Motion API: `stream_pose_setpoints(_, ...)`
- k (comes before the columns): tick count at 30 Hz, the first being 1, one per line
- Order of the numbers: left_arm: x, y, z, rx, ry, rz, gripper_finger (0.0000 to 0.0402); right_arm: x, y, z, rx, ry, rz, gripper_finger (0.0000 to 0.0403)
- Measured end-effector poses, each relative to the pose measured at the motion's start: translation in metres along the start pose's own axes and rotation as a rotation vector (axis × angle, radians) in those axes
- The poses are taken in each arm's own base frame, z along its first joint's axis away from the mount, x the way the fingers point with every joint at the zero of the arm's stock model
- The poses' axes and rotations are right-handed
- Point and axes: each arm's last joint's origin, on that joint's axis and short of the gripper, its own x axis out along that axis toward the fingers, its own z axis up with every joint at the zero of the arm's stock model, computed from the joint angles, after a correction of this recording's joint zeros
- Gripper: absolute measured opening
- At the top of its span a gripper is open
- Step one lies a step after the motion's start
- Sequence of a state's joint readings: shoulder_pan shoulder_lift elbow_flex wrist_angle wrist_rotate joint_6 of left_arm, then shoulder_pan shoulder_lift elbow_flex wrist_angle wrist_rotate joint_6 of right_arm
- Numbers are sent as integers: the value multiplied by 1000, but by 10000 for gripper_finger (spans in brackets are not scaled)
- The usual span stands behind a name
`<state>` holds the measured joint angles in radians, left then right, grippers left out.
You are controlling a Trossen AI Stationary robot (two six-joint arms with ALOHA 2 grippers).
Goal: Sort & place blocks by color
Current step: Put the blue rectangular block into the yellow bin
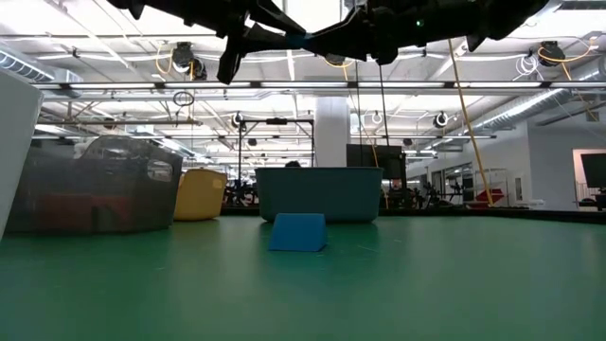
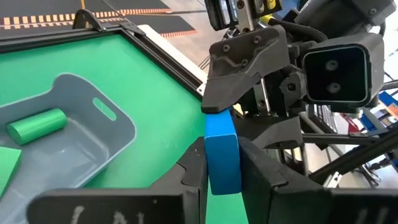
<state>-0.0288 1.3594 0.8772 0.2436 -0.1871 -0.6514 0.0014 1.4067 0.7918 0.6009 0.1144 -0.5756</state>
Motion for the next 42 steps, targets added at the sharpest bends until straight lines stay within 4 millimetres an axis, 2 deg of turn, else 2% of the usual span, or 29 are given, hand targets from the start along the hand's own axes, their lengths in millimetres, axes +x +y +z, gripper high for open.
stream_pose_setpoints(4,0,0,0,11,2,3,60,0,0,-2,93,42,-42,142)
stream_pose_setpoints(9,0,0,0,17,4,4,59,-1,3,-6,192,102,-46,188)
stream_pose_setpoints(14,0,0,0,24,4,4,59,-2,8,-12,234,167,-13,231)
stream_pose_setpoints(19,0,1,-1,26,8,7,59,-10,8,-11,208,244,-26,254)
stream_pose_setpoints(24,0,3,-3,29,31,24,59,-33,0,-8,271,367,-69,260)
stream_pose_setpoints(29,1,9,-1,33,40,54,59,-60,-4,-7,460,477,-67,259)
stream_pose_setpoints(33,-2,22,0,35,95,135,59,-76,0,-10,587,590,-66,253)
stream_pose_setpoints(38,-24,42,11,18,167,275,59,-87,13,-16,663,738,-48,250)
stream_pose_setpoints(42,-45,51,22,11,177,355,59,-93,27,-19,756,777,-45,250)
